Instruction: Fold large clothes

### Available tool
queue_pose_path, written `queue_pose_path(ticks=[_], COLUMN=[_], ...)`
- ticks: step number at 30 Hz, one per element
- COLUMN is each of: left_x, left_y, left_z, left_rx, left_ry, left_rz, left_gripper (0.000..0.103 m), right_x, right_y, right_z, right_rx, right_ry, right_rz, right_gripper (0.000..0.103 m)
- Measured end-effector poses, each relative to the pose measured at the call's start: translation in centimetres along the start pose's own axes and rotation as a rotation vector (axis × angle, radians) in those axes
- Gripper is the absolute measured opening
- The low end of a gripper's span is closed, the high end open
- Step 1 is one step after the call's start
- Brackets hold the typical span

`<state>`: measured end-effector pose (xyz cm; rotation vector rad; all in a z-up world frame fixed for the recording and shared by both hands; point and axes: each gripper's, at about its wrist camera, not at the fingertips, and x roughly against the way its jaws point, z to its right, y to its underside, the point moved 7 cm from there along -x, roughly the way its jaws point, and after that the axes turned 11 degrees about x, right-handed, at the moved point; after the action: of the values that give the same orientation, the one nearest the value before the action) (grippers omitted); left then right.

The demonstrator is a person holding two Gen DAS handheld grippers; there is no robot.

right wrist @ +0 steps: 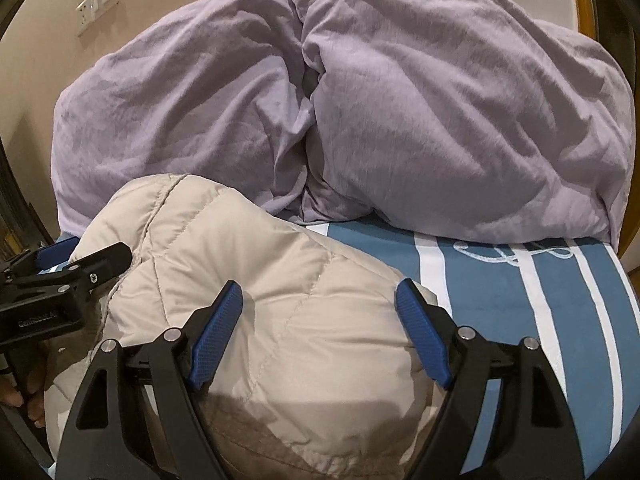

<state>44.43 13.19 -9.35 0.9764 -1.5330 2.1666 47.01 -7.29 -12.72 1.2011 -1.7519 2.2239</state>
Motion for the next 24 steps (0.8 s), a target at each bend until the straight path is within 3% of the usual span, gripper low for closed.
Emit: queue_pose_path(ticks=[24], left_x=[-1.5], left_y=[0.6], left_z=[0.1], left_rx=[0.004], left_ry=[0.017], left_rz=[-0.006], left_gripper=[0.101], right_x=[-1.8], right_y=[1.2], right_z=[0.3], right_rx=[-0.053], right_ry=[-0.005], right_rz=[-0.009], right_gripper=[0.082])
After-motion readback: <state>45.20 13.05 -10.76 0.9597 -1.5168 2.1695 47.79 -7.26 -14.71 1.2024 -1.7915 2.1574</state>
